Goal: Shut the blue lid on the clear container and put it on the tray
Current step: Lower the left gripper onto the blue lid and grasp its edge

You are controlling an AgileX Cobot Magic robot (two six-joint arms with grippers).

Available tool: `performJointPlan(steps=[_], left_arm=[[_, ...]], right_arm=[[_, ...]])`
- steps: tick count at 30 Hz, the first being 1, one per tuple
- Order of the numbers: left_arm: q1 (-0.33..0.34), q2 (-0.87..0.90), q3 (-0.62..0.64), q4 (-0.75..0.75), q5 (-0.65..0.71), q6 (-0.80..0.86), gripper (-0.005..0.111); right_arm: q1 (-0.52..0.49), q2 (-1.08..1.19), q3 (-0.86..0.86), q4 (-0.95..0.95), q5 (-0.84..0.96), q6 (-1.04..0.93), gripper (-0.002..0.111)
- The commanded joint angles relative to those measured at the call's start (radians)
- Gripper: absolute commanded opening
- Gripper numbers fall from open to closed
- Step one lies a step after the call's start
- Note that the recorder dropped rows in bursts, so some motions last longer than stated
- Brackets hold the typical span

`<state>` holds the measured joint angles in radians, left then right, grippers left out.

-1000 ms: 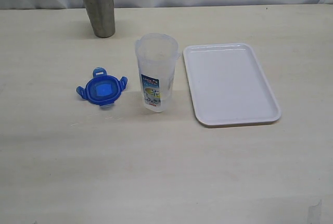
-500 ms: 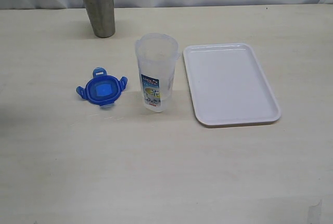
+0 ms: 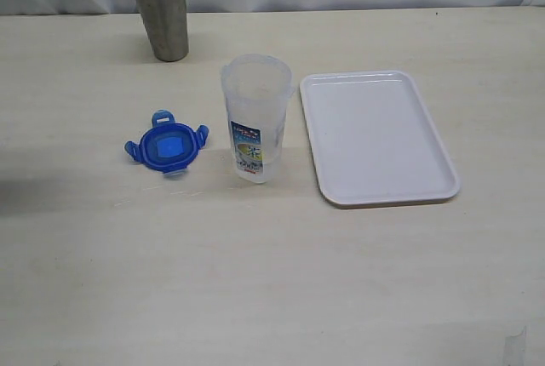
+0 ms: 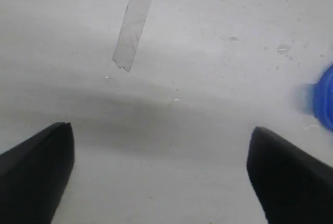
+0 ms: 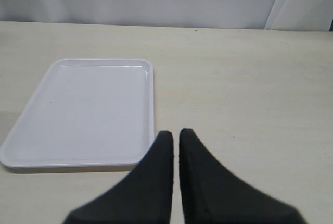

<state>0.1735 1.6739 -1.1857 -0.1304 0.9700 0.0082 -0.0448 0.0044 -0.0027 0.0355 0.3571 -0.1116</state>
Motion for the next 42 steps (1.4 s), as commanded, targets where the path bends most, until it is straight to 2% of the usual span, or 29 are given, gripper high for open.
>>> performJointPlan(steps=[1, 3, 4, 7, 16, 22, 33, 42], left_arm=[[-0.012, 0.037, 0.048, -0.285, -0.132, 0.258, 0.058], [-0.048, 0.065, 0.048, -0.446, -0.143, 0.388, 0.051], [-0.073, 0.082, 0.048, -0.469, -0.143, 0.417, 0.051], [-0.139, 0.159, 0.048, -0.482, -0.19, 0.421, 0.051], [-0.218, 0.326, 0.048, -0.553, -0.245, 0.428, 0.051], [-0.234, 0.379, 0.048, -0.599, -0.305, 0.47, 0.051], [-0.277, 0.414, 0.048, -0.616, -0.309, 0.47, 0.051], [-0.28, 0.414, 0.048, -0.587, -0.325, 0.466, 0.051]], right_arm=[[0.0, -0.004, 0.003, 0.002, -0.016, 0.0, 0.004], [0.0, -0.004, 0.003, 0.002, -0.016, 0.0, 0.004], [0.0, -0.004, 0.003, 0.002, -0.016, 0.0, 0.004], [0.0, -0.004, 0.003, 0.002, -0.016, 0.0, 0.004], [0.0, -0.004, 0.003, 0.002, -0.016, 0.0, 0.004], [0.0, -0.004, 0.003, 0.002, -0.016, 0.0, 0.004], [0.0, -0.004, 0.003, 0.002, -0.016, 0.0, 0.004], [0.0, -0.004, 0.003, 0.002, -0.016, 0.0, 0.004]])
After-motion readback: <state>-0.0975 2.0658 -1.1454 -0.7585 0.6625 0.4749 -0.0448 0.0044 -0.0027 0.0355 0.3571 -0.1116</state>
